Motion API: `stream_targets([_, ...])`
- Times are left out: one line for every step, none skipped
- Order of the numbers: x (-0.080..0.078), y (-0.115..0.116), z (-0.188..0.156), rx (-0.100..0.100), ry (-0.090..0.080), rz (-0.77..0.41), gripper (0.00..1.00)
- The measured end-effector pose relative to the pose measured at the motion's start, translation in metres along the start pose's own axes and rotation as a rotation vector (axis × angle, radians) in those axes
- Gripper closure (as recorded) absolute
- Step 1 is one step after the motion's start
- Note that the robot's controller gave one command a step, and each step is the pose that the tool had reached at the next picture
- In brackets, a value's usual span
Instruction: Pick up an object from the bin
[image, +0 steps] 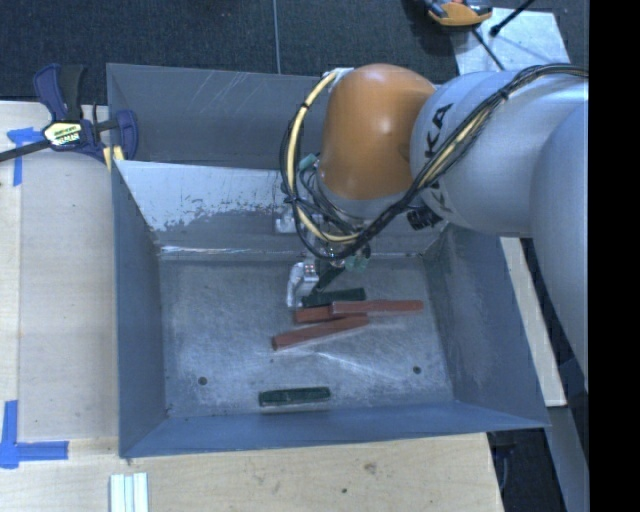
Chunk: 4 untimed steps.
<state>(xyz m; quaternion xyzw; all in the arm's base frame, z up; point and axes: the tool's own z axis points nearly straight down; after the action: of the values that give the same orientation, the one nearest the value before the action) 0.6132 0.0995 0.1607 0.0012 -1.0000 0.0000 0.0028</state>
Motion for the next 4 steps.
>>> stream_targets([-0.002,0.0,-0.005,-0.001,-0.008,0.002,0.0])
stream_targets([0.026,-0.015,0.039,-0.001,-0.015,-0.015,0.0])
stream_targets([0.011,-0.049,0.081,-0.004,-0.034,-0.095,1.0])
stream_targets([0.011,-0.049,0.081,-0.004,-0.034,-0.095,1.0])
